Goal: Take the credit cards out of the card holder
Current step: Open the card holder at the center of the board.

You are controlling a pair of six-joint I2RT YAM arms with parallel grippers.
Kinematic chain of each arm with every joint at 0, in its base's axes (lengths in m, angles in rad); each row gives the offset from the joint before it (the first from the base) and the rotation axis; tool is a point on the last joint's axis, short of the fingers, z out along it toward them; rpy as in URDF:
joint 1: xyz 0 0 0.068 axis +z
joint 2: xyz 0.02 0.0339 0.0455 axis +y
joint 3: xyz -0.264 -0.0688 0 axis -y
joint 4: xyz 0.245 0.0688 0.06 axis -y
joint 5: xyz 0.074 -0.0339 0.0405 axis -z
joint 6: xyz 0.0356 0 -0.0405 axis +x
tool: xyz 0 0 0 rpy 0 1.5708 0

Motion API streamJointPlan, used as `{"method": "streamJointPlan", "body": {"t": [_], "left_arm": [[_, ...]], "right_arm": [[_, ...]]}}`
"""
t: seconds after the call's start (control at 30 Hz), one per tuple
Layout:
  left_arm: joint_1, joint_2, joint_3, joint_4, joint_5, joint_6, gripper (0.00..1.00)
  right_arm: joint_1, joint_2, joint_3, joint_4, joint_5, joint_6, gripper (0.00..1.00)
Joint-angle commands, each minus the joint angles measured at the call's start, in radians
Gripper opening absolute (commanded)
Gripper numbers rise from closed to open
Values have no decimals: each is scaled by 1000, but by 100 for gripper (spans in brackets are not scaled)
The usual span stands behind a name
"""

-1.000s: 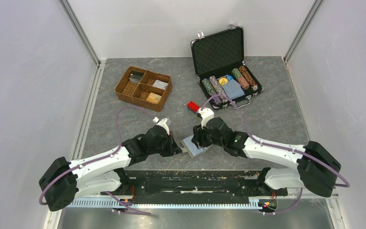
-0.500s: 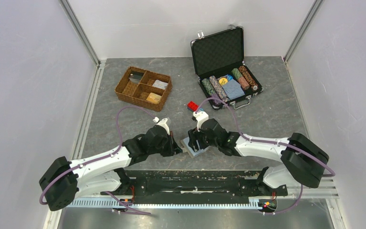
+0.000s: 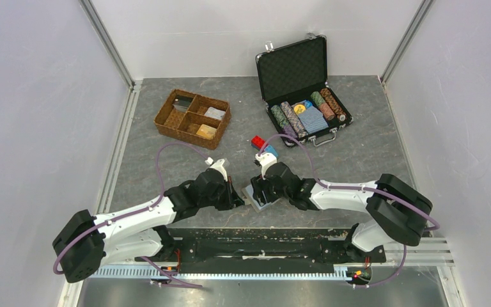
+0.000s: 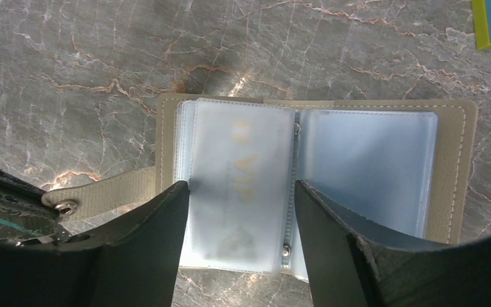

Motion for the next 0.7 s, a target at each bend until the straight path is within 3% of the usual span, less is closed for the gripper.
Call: {"method": "streamJointPlan", "body": {"t": [0.0, 0.67], "left_arm": [[7, -6, 0, 28, -4, 20, 2], [7, -28, 6, -6, -21, 23, 2]], "right_arm": [[7, 15, -7, -1, 65, -3, 63], [9, -110, -29, -114, 261, 0, 59]]}}
